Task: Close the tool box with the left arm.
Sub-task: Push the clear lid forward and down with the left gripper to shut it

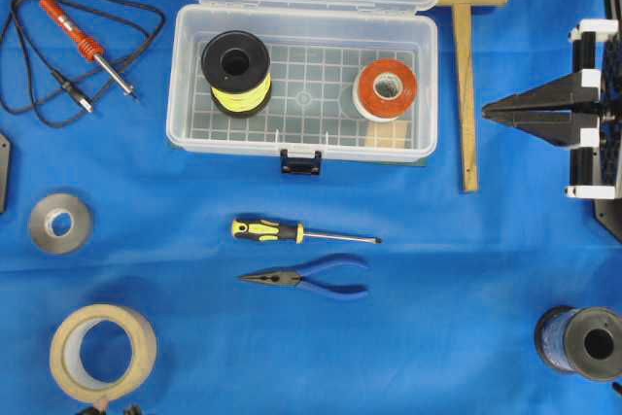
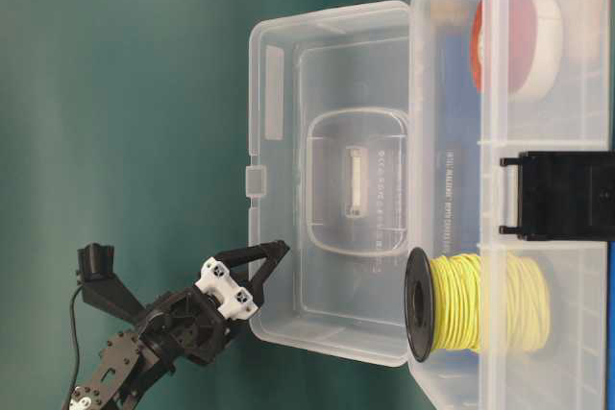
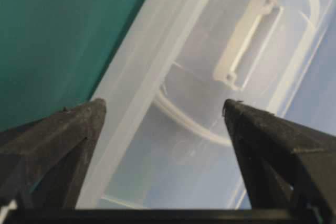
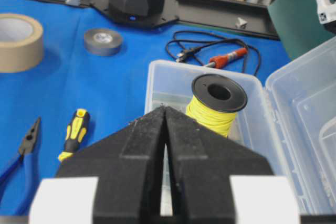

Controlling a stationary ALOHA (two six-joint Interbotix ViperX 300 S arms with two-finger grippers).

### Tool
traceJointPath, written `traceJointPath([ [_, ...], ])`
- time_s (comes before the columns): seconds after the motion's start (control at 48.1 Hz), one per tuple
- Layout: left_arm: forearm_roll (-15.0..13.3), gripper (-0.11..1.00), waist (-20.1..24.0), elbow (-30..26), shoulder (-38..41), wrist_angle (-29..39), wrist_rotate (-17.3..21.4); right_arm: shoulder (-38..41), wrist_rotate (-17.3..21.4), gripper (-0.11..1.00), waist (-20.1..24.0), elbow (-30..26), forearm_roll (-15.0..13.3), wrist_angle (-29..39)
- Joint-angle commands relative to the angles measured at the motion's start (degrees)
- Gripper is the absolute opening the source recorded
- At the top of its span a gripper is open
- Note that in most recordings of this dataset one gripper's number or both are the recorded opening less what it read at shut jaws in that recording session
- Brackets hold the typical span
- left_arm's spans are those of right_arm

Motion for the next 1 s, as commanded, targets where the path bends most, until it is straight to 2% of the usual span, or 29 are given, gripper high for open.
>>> traceJointPath([
  [0.0, -0.09, 0.89, -1.49, -0.18, -1.76, 1.58, -0.09, 0.44, 0.0, 0.0, -0.09, -0.97, 0.0, -0.18],
  [0.354, -0.18, 0.89, -5.54, 0.0, -6.06, 8.0, -0.97, 0.62, -0.09, 0.0, -0.09, -0.97, 0.0, -0.35],
  [0.686, -0.79, 0.89, -13.18, 3.34, -11.69, 14.24, -1.32, 0.62, -0.18, 0.0, -0.09, -0.97, -0.18, -0.44],
  [0.978, -0.88, 0.89, -21.97, 9.32, -16.7, 16.7, -1.41, 0.7, -0.09, 0.0, -0.09, -0.97, -0.18, -0.62],
])
